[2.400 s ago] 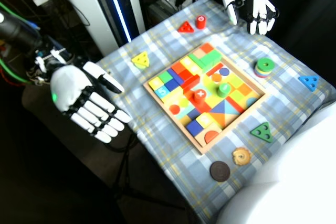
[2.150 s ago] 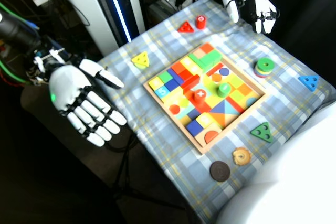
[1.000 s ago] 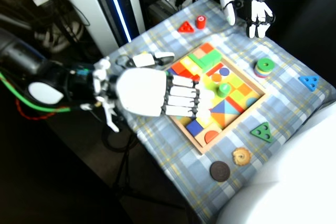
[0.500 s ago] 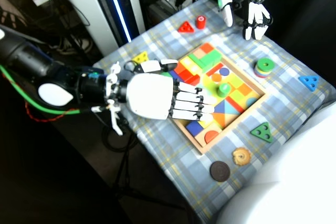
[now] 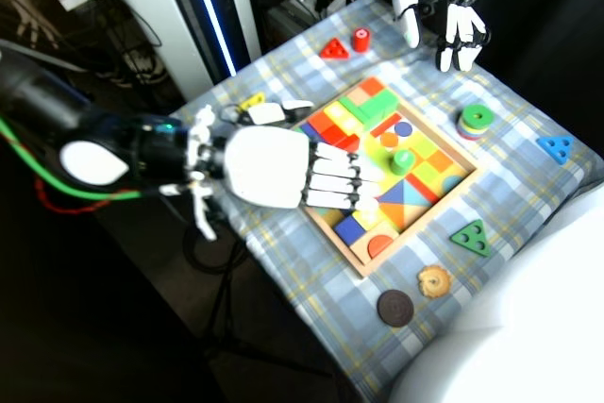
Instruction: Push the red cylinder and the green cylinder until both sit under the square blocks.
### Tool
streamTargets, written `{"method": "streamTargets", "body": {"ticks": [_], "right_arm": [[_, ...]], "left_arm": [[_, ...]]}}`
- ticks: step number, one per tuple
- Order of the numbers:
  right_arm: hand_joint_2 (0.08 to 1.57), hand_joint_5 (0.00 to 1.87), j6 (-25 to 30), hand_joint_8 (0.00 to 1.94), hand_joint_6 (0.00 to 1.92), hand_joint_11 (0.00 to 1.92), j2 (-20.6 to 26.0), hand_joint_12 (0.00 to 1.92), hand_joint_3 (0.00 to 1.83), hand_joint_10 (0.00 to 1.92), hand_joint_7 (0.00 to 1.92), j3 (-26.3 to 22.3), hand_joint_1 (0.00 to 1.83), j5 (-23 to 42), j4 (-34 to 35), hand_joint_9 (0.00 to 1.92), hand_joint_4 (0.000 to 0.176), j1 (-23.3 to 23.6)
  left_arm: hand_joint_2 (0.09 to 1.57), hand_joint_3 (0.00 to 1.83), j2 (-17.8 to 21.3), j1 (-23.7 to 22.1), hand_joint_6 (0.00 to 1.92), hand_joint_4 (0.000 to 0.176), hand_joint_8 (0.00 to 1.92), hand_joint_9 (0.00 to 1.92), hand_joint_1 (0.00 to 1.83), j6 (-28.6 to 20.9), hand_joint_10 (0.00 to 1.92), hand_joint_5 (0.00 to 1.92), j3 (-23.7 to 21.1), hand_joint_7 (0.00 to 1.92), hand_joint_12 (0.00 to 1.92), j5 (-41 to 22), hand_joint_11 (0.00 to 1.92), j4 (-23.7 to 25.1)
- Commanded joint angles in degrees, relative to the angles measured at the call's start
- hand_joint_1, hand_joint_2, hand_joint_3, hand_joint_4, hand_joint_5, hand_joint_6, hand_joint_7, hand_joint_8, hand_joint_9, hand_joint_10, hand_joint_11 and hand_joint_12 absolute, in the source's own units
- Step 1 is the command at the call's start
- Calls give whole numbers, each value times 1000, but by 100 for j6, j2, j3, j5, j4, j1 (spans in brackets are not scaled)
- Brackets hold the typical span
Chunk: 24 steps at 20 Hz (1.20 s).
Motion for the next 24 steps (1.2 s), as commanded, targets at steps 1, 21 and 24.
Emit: {"method": "streamTargets", "body": {"ticks": [1,21,24], "right_arm": [[1058,421,20,0,3,0,69,0,10,0,0,-65,0,367,217,0,25,39],[1002,410,12,0,4,0,711,0,0,0,0,-433,0,37,269,0,169,-308],[990,410,-153,0,2,0,749,0,0,0,0,-541,0,71,397,0,176,-265]], "left_arm": [[1417,0,5,-41,1,2,0,346,635,-37,138,630,8,422,1050,-598,0,237],[1413,0,15,-29,1,12,0,360,635,-37,23,638,-12,405,854,-541,0,205],[1412,0,15,-25,4,14,0,354,611,-37,17,633,-12,399,853,-535,0,196]]}}
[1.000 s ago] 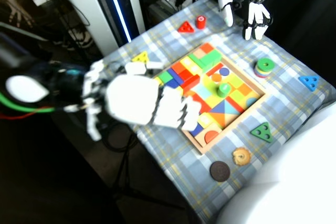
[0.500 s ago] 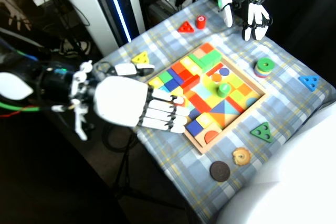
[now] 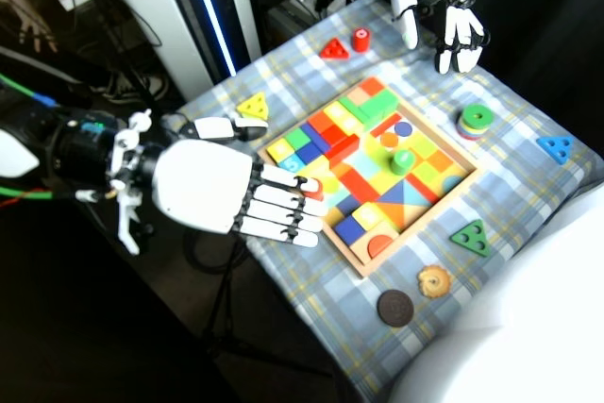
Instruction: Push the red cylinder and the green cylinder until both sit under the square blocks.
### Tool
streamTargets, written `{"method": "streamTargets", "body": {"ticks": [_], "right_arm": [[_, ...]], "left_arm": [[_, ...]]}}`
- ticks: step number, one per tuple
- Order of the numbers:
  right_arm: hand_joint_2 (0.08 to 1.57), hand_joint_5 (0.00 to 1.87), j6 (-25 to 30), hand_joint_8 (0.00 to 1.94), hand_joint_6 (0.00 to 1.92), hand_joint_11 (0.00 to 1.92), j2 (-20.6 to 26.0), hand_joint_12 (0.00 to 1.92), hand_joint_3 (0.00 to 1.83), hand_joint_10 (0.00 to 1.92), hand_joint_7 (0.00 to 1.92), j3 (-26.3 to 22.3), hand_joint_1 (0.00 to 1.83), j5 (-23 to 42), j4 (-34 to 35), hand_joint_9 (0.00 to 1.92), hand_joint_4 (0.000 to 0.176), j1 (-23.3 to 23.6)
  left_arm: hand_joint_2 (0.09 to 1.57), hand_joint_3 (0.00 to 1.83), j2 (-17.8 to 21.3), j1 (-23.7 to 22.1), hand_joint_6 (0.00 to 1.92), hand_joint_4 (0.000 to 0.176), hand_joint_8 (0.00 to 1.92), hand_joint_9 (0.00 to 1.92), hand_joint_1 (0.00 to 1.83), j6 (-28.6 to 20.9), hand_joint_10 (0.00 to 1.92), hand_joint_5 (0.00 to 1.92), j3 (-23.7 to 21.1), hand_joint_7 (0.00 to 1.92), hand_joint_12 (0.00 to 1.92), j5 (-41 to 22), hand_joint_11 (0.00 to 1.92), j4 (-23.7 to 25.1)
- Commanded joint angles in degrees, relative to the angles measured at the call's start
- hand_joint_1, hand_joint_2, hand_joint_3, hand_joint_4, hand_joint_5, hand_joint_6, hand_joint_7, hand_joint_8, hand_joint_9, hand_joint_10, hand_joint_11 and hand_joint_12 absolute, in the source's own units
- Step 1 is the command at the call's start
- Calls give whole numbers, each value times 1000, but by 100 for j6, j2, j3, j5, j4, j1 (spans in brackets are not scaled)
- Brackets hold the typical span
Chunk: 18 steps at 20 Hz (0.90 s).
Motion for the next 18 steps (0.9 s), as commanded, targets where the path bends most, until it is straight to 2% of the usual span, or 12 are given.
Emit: {"method": "streamTargets", "body": {"ticks": [1,3,5,6,7,9,11,12,14,15,17,18], "right_arm": [[989,411,-95,0,2,0,-9,0,0,0,0,-60,0,452,175,0,176,90],[955,391,-330,0,0,0,79,0,0,0,0,-212,0,557,289,0,176,205],[945,388,-482,1,0,0,209,0,0,0,4,-330,0,704,395,0,170,289],[984,383,-615,0,0,0,327,0,2,0,0,-443,0,854,487,0,127,341],[1010,370,-756,0,0,0,416,0,13,0,0,-533,0,920,558,0,108,378],[1036,377,-1031,6,3,0,531,0,19,0,17,-646,0,939,624,0,131,427],[1064,383,-1031,5,1,0,541,0,11,0,51,-640,0,971,633,0,106,448],[1046,390,-1031,2,3,0,539,0,0,0,52,-628,0,1003,633,0,74,466],[1057,402,-1031,3,7,0,246,0,3,0,57,-485,0,1055,572,0,36,638],[1045,404,-1031,8,7,0,123,0,0,0,71,-422,0,1062,547,0,45,701],[1026,396,-1031,5,2,0,-143,0,0,0,69,-195,0,1118,541,0,99,814],[1029,383,-1029,0,0,0,-275,0,0,0,54,-84,0,1129,541,0,101,876]], "left_arm": [[1412,0,15,-23,4,12,2,366,616,-37,20,638,-6,406,893,-612,0,233],[1414,0,13,-19,1,25,1,362,586,-37,14,625,-5,388,834,-603,0,219],[1410,0,12,-8,2,21,1,360,587,-37,10,632,-5,390,833,-602,0,213],[1412,1,12,-6,1,22,0,352,583,-37,6,632,-5,385,834,-600,0,210],[1408,0,12,-6,6,16,3,366,612,-37,10,649,-5,398,889,-596,0,208],[1395,0,12,4,5,21,1,383,593,-37,14,661,-5,404,951,-596,0,202],[1402,1,12,10,3,20,1,382,590,-37,11,664,-5,406,920,-596,0,196],[1401,0,11,10,3,17,2,387,595,-37,12,668,-5,410,938,-596,0,196],[1392,0,9,10,1,23,1,391,588,-37,11,667,-5,412,997,-593,0,196],[1391,0,9,10,1,15,0,380,610,-37,6,666,-5,409,977,-595,0,196],[1392,0,9,10,0,14,1,368,628,-40,5,666,-6,402,890,-596,0,194],[1394,0,9,10,1,18,0,364,626,-41,4,656,-6,395,852,-597,0,194]]}}
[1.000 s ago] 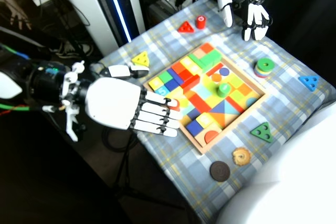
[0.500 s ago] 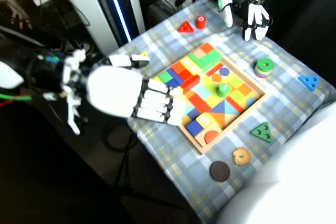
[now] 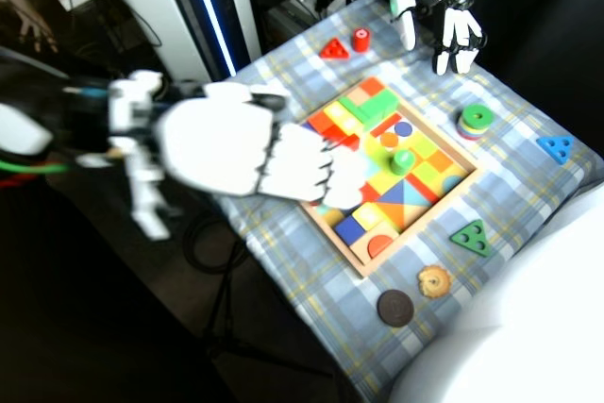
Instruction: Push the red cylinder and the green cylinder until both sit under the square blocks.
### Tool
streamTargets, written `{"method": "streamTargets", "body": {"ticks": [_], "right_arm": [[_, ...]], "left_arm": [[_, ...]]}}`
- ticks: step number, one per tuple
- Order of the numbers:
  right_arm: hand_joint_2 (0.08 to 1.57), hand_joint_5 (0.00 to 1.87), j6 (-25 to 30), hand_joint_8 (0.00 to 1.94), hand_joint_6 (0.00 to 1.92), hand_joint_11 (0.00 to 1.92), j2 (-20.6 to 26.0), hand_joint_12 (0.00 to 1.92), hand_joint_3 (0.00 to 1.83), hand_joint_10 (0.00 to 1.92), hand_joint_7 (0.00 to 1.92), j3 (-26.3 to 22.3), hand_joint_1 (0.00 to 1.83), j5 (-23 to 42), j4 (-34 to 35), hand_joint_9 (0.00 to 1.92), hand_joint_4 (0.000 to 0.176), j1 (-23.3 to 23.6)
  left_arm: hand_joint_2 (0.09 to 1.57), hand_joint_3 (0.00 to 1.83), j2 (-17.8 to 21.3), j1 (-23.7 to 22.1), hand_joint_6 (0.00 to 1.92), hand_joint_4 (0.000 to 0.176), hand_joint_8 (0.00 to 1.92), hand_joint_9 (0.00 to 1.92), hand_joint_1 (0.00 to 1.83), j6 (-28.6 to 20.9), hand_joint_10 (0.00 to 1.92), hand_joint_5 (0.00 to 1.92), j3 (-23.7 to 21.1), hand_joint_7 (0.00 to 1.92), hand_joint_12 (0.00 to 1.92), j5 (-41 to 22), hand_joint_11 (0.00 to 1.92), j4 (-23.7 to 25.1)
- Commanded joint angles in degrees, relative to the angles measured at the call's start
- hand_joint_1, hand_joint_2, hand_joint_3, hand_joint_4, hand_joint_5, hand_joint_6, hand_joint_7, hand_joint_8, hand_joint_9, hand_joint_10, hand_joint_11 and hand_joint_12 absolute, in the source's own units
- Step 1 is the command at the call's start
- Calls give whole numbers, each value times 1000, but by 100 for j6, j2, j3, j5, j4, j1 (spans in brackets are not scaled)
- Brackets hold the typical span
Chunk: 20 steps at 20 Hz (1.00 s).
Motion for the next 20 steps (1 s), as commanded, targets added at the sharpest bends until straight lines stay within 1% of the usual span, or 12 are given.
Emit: {"method": "streamTargets", "body": {"ticks": [1,2,3,5,6,8,9,10,11,13,16,20], "right_arm": [[1029,369,6,0,0,0,-86,0,0,0,37,105,0,611,287,0,103,132],[1022,334,8,0,0,0,-327,0,0,0,24,269,0,609,262,0,120,177],[1008,333,9,0,2,0,-425,0,0,0,21,341,0,605,251,0,112,185],[1034,353,48,0,10,0,-703,0,0,0,20,573,0,589,253,0,75,190],[1042,340,91,0,4,0,-838,0,3,0,6,699,0,586,270,0,87,208],[999,317,325,0,0,0,-1116,0,0,0,0,976,0,584,270,0,103,215],[1013,329,347,0,6,0,-1207,0,0,0,0,1056,0,558,270,0,83,215],[1034,345,347,0,12,0,-1301,0,2,0,0,1138,0,521,269,0,105,215],[1066,364,347,0,17,0,-1374,0,14,0,0,1198,0,495,269,0,107,215],[1053,303,347,0,0,0,-1499,0,1,0,0,1297,0,454,269,0,169,240],[998,324,347,0,9,0,-1650,0,0,0,0,1408,0,406,234,0,119,268],[982,270,392,0,0,0,-1790,0,0,0,0,1495,0,398,208,0,118,302]], "left_arm": [[1391,0,6,-45,2,20,3,369,646,-31,6,657,6,402,844,-625,0,245],[1396,1,-2,-45,1,17,1,365,627,-31,3,658,11,400,821,-624,0,246],[1400,3,-3,-46,3,16,3,374,599,-31,6,663,12,409,851,-623,0,247],[1397,1,-18,-49,2,18,2,375,607,-32,5,667,26,412,853,-621,0,250],[1399,1,-27,-51,1,17,0,371,599,-32,3,667,31,409,834,-621,0,251],[1404,3,-31,-51,2,37,2,376,537,-32,4,662,38,403,876,-618,0,253],[1403,1,-31,-52,4,35,3,371,557,-32,2,650,37,395,928,-613,0,254],[1401,0,-31,-56,3,30,2,371,555,-32,1,649,39,394,917,-602,0,256],[1399,0,-31,-58,2,26,2,372,565,-32,1,650,41,397,929,-597,0,256],[1409,3,-32,-65,2,32,1,358,512,-33,4,628,44,376,879,-597,0,257],[1417,4,-46,-70,2,8,1,357,527,-80,2,638,57,379,837,-585,0,260],[1428,3,-53,-70,2,22,1,342,509,-103,2,630,69,378,654,-573,0,267]]}}
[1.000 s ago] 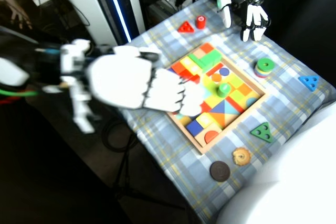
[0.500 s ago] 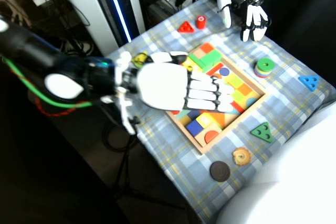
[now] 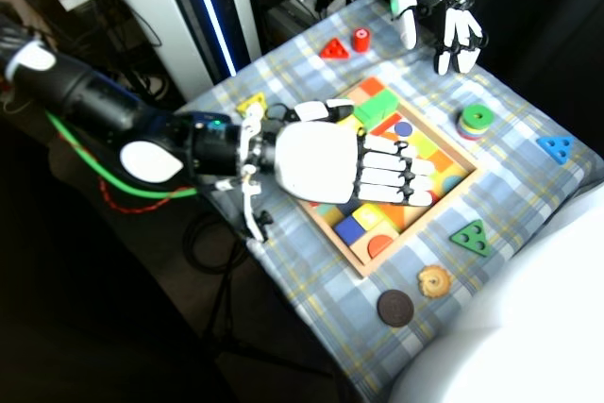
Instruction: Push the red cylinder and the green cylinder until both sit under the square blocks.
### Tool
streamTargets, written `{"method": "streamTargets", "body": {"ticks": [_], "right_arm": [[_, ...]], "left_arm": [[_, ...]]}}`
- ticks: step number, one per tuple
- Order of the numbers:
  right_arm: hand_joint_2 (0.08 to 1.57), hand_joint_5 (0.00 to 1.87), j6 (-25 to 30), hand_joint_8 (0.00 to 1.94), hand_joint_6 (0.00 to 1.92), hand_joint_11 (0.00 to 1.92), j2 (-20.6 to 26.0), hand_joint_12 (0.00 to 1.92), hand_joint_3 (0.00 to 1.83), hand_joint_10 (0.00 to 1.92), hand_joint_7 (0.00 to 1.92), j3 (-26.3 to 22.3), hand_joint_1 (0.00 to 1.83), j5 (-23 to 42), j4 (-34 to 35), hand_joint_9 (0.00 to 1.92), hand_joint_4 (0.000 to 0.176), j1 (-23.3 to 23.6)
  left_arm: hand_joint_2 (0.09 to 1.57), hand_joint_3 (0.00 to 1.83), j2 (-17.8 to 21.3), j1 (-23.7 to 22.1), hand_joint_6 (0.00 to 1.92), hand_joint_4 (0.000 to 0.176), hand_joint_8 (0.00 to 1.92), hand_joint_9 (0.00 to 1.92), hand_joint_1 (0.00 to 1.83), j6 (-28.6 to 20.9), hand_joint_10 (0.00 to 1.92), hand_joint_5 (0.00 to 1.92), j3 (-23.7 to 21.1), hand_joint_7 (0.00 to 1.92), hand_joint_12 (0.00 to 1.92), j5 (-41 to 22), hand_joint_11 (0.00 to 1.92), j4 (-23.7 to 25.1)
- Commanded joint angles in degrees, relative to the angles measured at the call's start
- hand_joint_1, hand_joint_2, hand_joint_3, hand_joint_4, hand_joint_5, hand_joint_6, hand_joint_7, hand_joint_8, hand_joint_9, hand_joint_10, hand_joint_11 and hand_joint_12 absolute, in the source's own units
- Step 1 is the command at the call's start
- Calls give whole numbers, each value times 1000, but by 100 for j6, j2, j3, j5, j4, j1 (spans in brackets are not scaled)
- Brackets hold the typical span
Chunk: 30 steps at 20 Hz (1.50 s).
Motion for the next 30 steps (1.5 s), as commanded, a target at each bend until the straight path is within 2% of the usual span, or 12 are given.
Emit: {"method": "streamTargets", "body": {"ticks": [1,4,9,13,15,16,18,20,22,24,25,30], "right_arm": [[979,276,40,0,4,0,-33,0,0,0,0,39,0,610,175,0,106,107],[977,307,106,0,13,0,-100,0,0,0,0,89,0,588,116,0,114,107],[1023,310,223,0,10,0,-112,0,12,0,0,123,0,376,-96,0,147,105],[1039,354,359,0,20,0,-100,0,12,0,0,124,0,182,-357,0,114,105],[1002,380,615,1,22,0,-91,0,0,0,6,115,0,121,-616,0,96,105],[988,381,745,0,20,0,-58,0,0,0,0,77,0,103,-733,0,55,105],[1011,350,798,0,4,0,212,0,0,0,0,-143,0,16,-876,0,53,100],[1064,329,797,0,0,0,479,0,23,0,0,-403,0,-22,-939,0,113,58],[1033,357,768,6,11,0,805,0,6,0,14,-672,0,-65,-968,0,75,-31],[1018,405,768,5,9,0,1006,0,0,0,47,-817,0,-144,-1002,0,24,-92],[1034,412,768,4,7,0,1117,0,7,0,51,-903,0,-176,-1024,0,18,-131],[986,407,764,4,1,0,1612,0,0,0,81,-1226,0,-284,-1046,0,111,-297]], "left_arm": [[1430,3,-15,-57,1,27,3,332,482,-56,2,628,49,367,599,-609,0,241],[1433,0,-25,-67,3,12,2,339,521,-134,4,627,89,370,628,-606,0,235],[1403,0,-19,-76,1,25,2,349,495,-135,4,623,87,381,719,-604,0,237],[1409,0,-6,-73,2,49,0,341,444,-135,0,620,77,369,742,-603,0,237],[1411,1,-4,-71,2,43,0,334,439,-135,1,624,77,363,717,-601,0,235],[1411,0,-2,-69,2,39,1,337,469,-135,2,627,76,366,744,-601,0,234],[1403,0,16,-68,7,35,5,356,488,-135,9,648,65,385,791,-594,0,236],[1405,0,18,-67,4,29,2,368,478,-135,10,660,61,390,865,-581,0,238],[1411,1,10,-66,0,9,0,351,497,-135,1,653,61,384,818,-551,0,237],[1409,1,18,-66,0,17,1,341,478,-135,1,643,55,382,733,-547,0,236],[1407,0,24,-66,1,15,1,343,493,-135,2,644,54,382,722,-542,0,238],[1405,0,35,-65,2,14,4,334,492,-135,2,652,46,379,669,-505,0,256]]}}
